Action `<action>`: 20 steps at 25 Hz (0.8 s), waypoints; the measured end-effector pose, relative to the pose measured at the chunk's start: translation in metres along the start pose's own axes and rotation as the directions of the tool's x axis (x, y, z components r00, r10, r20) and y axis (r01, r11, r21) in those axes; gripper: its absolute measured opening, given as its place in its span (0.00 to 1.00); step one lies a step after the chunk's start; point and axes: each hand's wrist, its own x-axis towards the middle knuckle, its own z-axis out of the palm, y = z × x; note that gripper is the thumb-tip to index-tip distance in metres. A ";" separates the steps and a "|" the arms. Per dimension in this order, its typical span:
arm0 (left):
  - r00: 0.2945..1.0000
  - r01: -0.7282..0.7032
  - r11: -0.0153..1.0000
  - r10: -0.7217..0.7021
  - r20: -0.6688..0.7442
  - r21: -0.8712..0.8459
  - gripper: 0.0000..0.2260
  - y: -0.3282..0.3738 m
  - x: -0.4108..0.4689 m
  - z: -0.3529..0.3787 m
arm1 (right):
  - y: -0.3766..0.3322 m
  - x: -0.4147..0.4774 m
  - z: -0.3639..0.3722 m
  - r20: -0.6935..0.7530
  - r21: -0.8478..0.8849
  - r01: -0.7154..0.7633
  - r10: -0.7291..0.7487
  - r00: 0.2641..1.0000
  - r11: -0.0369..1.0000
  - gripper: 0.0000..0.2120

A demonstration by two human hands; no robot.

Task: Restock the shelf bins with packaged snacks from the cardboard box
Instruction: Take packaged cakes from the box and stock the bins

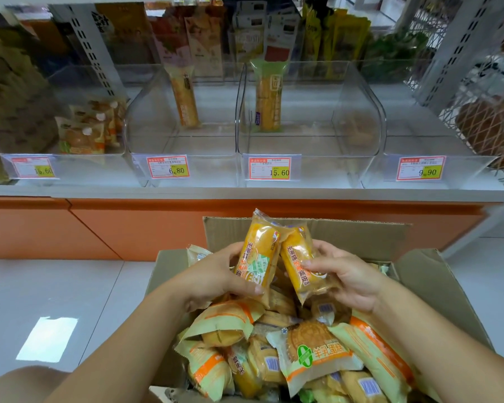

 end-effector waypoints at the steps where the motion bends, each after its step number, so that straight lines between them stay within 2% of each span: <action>1: 1.000 -0.006 1.000 0.006 0.004 -0.001 0.35 0.000 0.000 0.001 | -0.001 -0.001 -0.001 -0.011 -0.008 0.000 0.000 1.000 1.000 0.39; 6: 0.998 -0.067 0.998 0.068 -0.015 0.002 0.31 0.007 0.000 0.007 | -0.006 -0.011 -0.003 -0.003 -0.030 0.036 -0.037 0.999 0.999 0.28; 11: 0.990 -0.138 0.990 0.138 -0.025 -0.020 0.30 0.030 -0.003 0.014 | -0.023 -0.029 0.000 -0.099 -0.147 0.112 -0.127 0.987 0.983 0.30; 14: 0.979 -0.203 0.978 0.201 -0.043 -0.042 0.36 0.055 -0.002 0.021 | -0.044 -0.042 0.004 -0.111 -0.165 0.176 -0.196 0.974 0.970 0.29; 18: 0.956 -0.289 0.955 0.285 -0.066 -0.060 0.30 0.092 0.000 0.034 | -0.072 -0.065 0.006 -0.137 -0.197 0.261 -0.290 0.947 0.945 0.26; 20: 0.942 -0.329 0.944 0.325 -0.086 -0.040 0.30 0.112 0.002 0.039 | -0.091 -0.079 0.000 -0.157 -0.233 0.314 -0.355 0.922 0.920 0.27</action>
